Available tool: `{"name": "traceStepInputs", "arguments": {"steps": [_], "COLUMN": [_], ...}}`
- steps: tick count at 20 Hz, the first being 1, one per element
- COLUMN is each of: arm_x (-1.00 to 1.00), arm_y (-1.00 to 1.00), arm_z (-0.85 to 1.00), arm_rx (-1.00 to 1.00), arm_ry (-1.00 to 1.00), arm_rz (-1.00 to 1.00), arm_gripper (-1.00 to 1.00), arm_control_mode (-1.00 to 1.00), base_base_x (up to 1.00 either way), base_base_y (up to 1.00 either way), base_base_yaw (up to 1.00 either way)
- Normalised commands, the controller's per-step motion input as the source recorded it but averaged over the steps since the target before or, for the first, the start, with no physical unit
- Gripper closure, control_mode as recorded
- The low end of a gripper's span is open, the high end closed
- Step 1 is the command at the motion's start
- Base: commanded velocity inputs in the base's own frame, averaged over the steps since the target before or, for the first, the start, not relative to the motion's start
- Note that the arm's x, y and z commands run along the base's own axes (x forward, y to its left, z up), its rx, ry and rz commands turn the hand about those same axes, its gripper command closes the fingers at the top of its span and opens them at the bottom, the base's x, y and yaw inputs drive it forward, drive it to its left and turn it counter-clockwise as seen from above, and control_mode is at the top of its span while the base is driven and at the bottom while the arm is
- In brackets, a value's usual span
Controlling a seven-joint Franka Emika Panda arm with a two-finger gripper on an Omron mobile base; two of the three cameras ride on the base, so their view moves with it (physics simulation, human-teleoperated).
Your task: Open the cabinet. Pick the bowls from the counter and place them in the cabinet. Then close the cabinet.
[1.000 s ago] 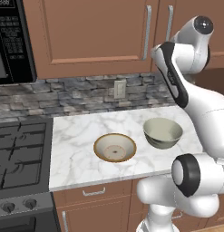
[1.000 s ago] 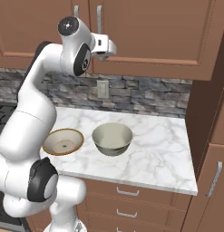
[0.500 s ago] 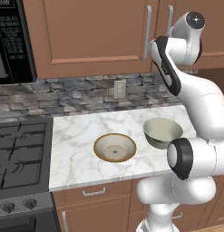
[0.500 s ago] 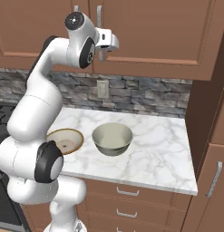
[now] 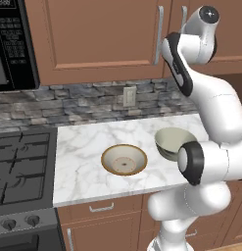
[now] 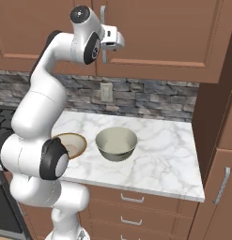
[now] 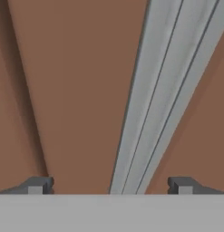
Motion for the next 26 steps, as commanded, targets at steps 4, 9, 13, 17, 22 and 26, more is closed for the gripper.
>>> {"name": "traceStepInputs", "arguments": {"steps": [4, 9, 13, 17, 22, 26], "arm_x": [0.23, 0.03, 0.0, 0.01, -0.31, -0.99], "arm_y": [-0.01, -0.04, -0.05, 0.0, -0.29, -0.9], "arm_z": [0.0, 0.0, 0.0, 0.0, -0.02, 0.0], "arm_rx": [0.0, 0.0, 0.01, 0.0, 0.02, 0.12], "arm_ry": [-0.01, -0.06, -0.1, -0.08, -0.12, -0.24], "arm_rz": [0.0, 0.0, 0.0, 0.0, 0.0, -0.01], "arm_gripper": [1.0, 1.0, 1.0, 1.0, 1.0, 1.0], "arm_control_mode": [-1.0, -1.0, -1.0, -1.0, -1.0, -1.0], "base_base_x": [0.0, 0.0, 0.0, 0.0, 0.0, 0.0], "base_base_y": [0.0, 0.0, 0.0, 0.0, 0.0, 0.0], "base_base_yaw": [0.0, 0.0, 0.0, 0.0, 0.0, 0.0]}}
